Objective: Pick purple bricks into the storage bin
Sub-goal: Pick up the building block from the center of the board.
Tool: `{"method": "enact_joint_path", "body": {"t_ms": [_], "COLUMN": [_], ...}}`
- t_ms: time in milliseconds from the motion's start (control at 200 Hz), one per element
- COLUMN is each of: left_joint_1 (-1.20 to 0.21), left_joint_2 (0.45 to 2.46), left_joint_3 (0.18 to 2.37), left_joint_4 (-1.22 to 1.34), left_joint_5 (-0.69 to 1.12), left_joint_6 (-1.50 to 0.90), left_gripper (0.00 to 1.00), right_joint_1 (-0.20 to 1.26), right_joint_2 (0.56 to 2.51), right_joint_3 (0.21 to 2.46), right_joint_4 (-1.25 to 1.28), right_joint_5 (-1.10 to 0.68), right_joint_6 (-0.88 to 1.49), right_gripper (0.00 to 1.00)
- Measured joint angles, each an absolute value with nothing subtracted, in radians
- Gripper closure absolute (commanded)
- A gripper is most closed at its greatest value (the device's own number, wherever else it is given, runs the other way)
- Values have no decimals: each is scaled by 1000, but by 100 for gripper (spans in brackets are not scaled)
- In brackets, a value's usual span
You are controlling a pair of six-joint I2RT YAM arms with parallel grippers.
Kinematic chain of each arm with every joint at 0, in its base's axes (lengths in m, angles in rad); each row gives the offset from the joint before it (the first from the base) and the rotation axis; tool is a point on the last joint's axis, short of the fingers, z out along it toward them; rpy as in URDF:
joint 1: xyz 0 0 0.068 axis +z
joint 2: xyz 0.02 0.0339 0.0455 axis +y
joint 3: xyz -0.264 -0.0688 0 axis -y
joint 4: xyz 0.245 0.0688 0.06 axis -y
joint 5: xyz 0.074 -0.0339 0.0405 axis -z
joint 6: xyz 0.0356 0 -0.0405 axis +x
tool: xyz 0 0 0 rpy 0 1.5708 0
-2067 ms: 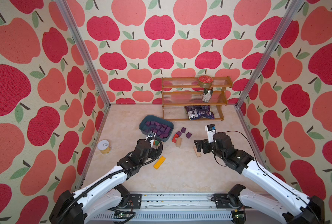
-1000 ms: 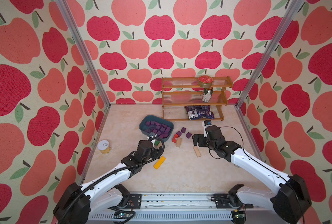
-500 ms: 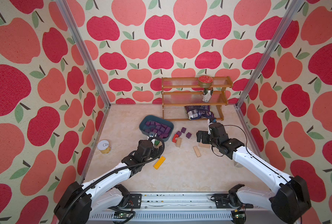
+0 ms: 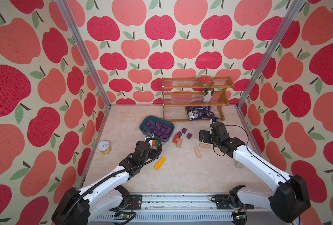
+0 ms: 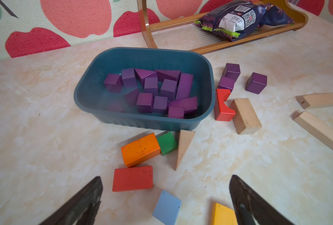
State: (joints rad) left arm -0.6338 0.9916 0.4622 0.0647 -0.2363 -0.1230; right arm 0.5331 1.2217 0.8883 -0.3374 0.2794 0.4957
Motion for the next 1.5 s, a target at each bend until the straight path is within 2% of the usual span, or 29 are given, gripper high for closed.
{"method": "enact_joint_path", "body": {"t_ms": [170, 475, 650, 770, 1220, 1501], "left_joint_1": [-619, -611, -606, -604, -603, -603], "left_joint_2": [993, 997, 997, 995, 995, 995], "left_joint_3": [457, 457, 457, 456, 444, 444], "left_joint_4": [66, 73, 73, 74, 81, 81], "left_joint_5": [-218, -208, -209, -209, -209, -209], "left_joint_6": [-141, -145, -145, -145, -145, -145], "left_gripper": [1, 1, 1, 1, 1, 1], "right_joint_1": [489, 419, 418, 418, 455, 491], "right_joint_2": [1220, 1230, 1311, 1403, 1666, 1753], "right_joint_3": [889, 886, 888, 911, 1044, 1141], "right_joint_4": [-349, -356, -353, -353, -281, -255], "right_joint_5": [279, 266, 226, 180, 83, 65], "right_joint_6": [495, 466, 442, 432, 397, 339], "right_gripper": [2, 17, 22, 29, 31, 29]}}
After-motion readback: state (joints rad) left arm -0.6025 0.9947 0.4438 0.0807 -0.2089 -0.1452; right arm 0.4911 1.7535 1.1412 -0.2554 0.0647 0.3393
